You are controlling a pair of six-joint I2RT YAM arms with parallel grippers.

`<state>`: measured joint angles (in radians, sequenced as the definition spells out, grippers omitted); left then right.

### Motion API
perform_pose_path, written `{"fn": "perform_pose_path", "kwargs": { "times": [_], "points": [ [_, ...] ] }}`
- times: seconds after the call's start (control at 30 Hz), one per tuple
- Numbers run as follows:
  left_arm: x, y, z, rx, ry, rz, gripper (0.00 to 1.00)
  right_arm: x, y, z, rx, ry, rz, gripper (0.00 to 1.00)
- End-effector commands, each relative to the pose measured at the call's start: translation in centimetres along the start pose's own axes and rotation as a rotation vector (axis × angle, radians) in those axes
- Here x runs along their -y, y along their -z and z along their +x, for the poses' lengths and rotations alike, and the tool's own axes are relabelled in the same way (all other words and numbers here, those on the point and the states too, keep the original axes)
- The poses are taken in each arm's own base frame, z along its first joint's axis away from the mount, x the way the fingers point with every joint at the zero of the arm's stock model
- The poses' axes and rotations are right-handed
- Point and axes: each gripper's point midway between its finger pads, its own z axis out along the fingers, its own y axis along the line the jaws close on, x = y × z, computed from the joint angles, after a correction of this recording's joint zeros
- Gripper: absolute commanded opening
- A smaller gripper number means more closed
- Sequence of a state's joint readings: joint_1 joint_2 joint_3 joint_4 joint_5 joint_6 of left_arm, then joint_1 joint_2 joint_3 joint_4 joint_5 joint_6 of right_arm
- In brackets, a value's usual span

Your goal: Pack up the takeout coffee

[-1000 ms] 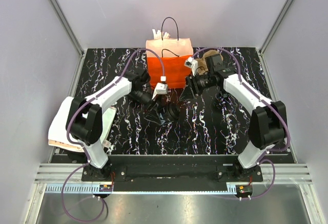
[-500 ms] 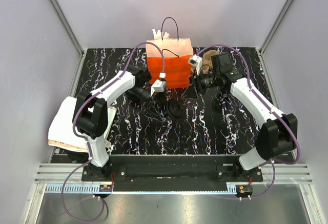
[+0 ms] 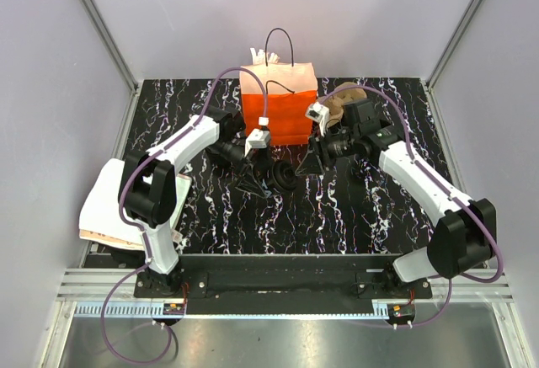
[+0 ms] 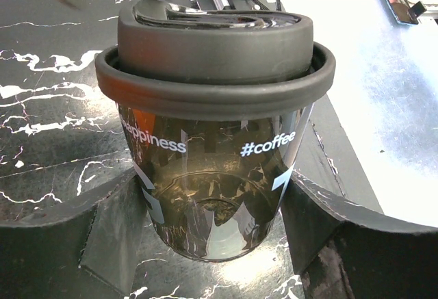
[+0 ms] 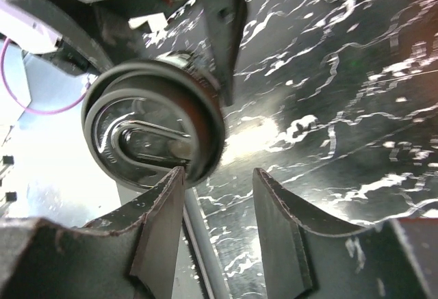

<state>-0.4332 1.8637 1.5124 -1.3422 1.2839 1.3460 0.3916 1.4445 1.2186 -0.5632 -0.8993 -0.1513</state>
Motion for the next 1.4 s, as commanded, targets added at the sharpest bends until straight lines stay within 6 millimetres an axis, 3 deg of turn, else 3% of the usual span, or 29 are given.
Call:
{"fn": "perform_pose_path", "kwargs": {
  "times": [0.0, 0.27, 0.83, 1.37],
  "points": [
    [2.9, 0.3, -2.0, 0.052, 0.121, 0.045, 0.74, -1.4, 0.1, -1.4, 0.050, 0.055, 0.001, 0.49],
    [2.8, 0.3, -1.7, 0.052, 0.132, 0.044, 0.74, -1.4, -0.3, -1.9, 0.058, 0.042, -0.019, 0.41],
    [2.6, 0.3, -1.4, 0.042, 0.137, 0.025, 0.74, -1.8, -0.3, -3.1, 0.077, 0.013, -0.027, 0.40],
    [2.2, 0.3, -1.4, 0.041, 0.143, 0.010, 0.74, -1.8, -1.8, -1.5, 0.034, -0.008, -0.042, 0.32]
  ]
}}
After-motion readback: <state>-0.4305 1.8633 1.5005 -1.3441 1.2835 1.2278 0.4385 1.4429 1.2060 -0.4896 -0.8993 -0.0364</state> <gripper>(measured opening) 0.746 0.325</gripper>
